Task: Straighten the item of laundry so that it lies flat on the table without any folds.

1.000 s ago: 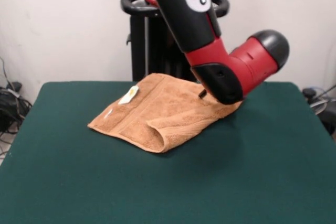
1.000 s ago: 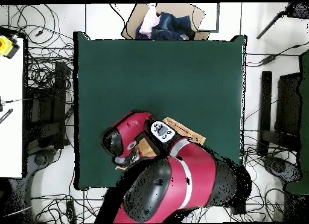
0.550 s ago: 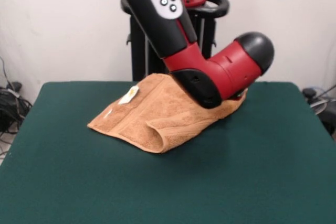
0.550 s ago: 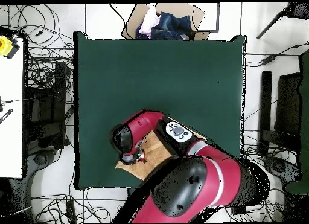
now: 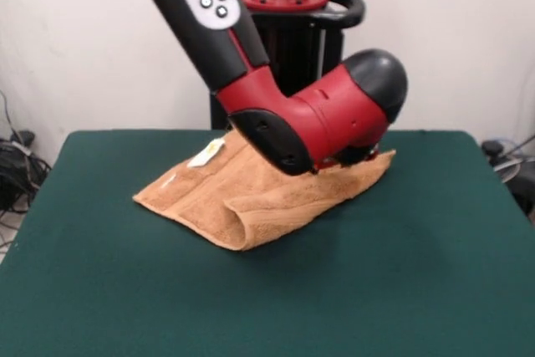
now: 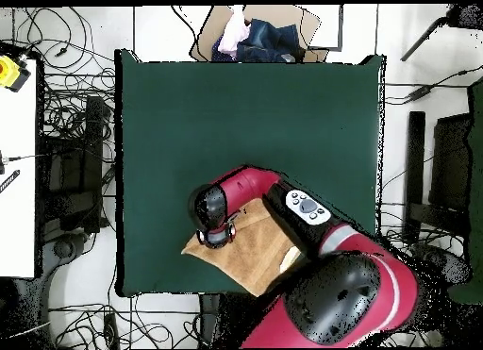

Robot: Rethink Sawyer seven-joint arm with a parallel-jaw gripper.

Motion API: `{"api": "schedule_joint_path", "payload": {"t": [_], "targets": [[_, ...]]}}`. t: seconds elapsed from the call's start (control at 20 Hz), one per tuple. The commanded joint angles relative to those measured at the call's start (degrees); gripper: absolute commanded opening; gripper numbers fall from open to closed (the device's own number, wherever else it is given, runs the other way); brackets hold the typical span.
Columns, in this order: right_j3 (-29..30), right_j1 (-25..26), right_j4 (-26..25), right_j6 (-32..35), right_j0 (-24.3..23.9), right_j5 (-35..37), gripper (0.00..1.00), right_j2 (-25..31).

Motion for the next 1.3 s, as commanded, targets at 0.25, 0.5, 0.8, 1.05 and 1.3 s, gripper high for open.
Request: {"api": "schedule_joint_path", "payload": {"t": [0.25, 0.5, 0.8, 1.05, 1.3], "targets": [[-9.3, -8.9, -3.7, -25.1, -4.8, -9.7, 1.00, 6.8], [-7.9, -11.2, -2.3, -27.6, -4.9, -9.6, 1.00, 6.5], [-10.8, -10.2, -2.1, -28.6, -2.0, -10.4, 1.00, 4.9], [-12.9, -9.5, -2.2, -28.9, -0.3, -10.7, 1.00, 4.0], [-14.0, -9.9, -1.7, -29.2, 0.8, -10.3, 1.00, 3.8]]}}
